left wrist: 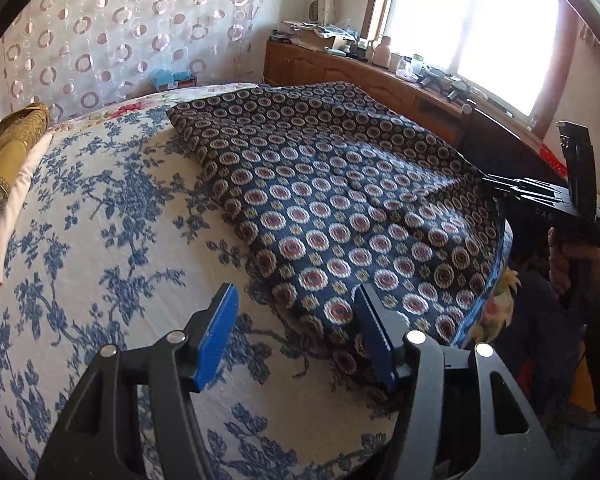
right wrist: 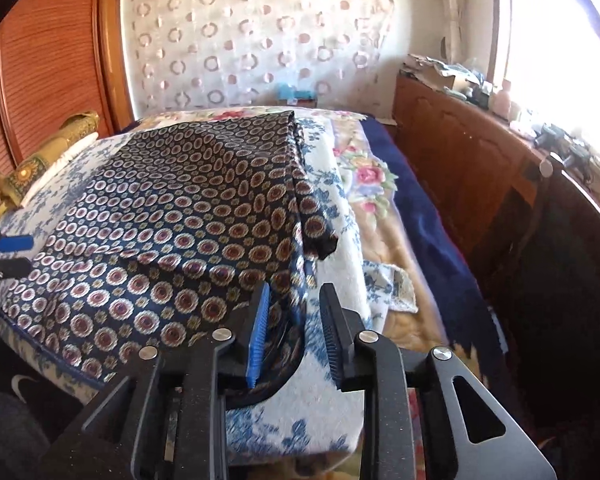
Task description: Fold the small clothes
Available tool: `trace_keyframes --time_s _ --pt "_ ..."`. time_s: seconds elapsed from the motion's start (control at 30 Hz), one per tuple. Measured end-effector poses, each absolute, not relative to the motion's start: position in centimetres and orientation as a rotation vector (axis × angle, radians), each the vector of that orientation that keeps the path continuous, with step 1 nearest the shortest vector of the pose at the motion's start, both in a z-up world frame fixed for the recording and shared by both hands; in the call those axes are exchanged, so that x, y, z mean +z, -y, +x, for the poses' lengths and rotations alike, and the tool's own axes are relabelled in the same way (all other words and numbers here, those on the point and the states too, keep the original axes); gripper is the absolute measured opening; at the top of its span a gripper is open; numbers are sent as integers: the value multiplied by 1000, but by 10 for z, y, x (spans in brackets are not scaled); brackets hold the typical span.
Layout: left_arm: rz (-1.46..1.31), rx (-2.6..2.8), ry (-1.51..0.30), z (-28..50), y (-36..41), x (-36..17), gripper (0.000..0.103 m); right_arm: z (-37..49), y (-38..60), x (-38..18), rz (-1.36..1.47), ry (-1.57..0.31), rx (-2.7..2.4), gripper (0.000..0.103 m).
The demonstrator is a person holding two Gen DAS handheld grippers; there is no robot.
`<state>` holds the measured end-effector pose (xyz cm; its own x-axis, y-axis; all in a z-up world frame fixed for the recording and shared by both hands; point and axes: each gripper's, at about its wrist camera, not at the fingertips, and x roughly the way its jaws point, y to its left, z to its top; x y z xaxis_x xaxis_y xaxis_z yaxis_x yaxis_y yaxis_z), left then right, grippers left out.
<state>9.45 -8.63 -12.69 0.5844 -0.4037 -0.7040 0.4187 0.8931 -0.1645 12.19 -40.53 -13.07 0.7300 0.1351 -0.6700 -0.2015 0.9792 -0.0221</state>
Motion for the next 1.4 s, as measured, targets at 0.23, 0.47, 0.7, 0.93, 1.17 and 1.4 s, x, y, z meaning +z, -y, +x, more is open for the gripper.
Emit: trace_keyframes --time_s 0.23,0.47,0.7,0.93,1.17,1.4 --pt "20 -541 -834 80 89 -131 37 114 401 -140 -84 -735 181 29" --pt "39 -574 -841 72 95 -137 33 113 393 -137 -115 -720 189 29" --pt "38 -581 -842 70 96 -138 22 113 402 -149 -53 -757 165 36" --pt "45 -576 -842 70 98 -138 22 110 395 -156 -38 -773 195 43" --pt "59 -574 -837 73 102 -138 10 108 372 -157 -99 -772 254 31" --pt "72 -563 -762 72 103 -120 0 108 377 -151 -69 -751 307 1"
